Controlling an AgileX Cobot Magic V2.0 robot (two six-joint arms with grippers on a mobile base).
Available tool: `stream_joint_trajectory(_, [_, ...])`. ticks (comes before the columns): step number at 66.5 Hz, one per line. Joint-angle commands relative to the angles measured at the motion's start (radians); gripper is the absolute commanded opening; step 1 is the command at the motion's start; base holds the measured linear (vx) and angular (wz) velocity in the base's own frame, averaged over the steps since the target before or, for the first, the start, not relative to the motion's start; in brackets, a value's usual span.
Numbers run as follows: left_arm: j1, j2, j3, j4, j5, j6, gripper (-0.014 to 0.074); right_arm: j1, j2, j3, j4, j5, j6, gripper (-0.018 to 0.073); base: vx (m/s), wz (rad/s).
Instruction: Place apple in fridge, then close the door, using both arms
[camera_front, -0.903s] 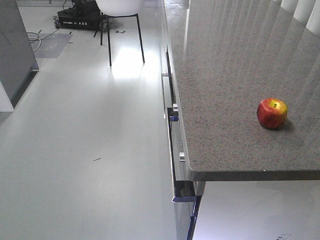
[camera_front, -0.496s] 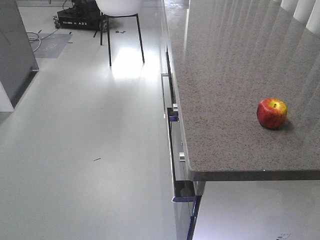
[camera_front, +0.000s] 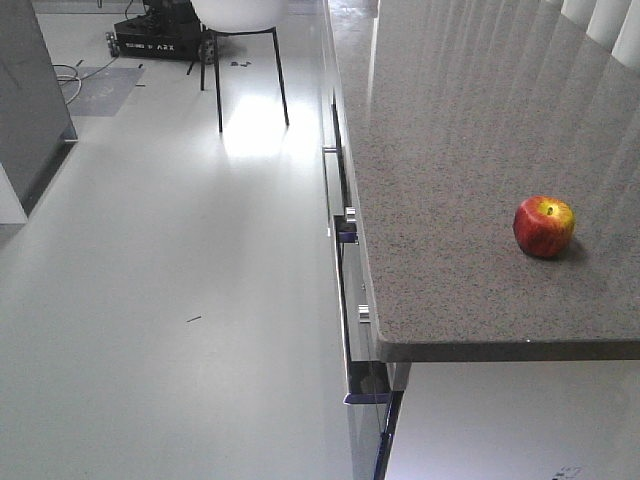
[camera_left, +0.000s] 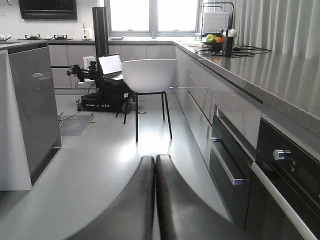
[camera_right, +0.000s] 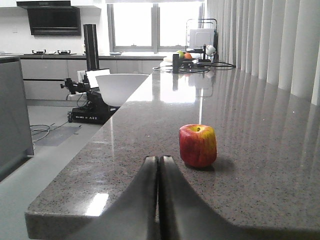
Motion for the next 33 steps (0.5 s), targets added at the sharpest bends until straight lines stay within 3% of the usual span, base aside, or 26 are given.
stream_joint_trajectory(1, [-0.005, -0.016, 0.014, 0.0, -0.081, -0.005, -0.0006, -0.004, -0.005, 0.011, -0.003, -0.08, -0.003, -0.0003, 0.0, 0.0])
stream_joint_trajectory(15, [-0.005, -0.016, 0.014, 0.0, -0.081, -0.005, -0.0006, -0.004, -0.001, -0.009, 0.108, -0.106, 0.054, -0.0003, 0.0, 0.0])
stream_joint_trajectory(26, [-0.005, -0.016, 0.014, 0.0, -0.081, -0.005, -0.0006, -0.004, 0.1, -0.176, 0.12, 0.039, -0.017, -0.0003, 0.0, 0.0])
stream_joint_trajectory(33, [-0.005, -0.016, 0.014, 0.0, -0.081, -0.005, -0.0006, -0.004, 0.206, -0.336, 0.083, 0.221, -0.111, -0.0003, 0.0, 0.0])
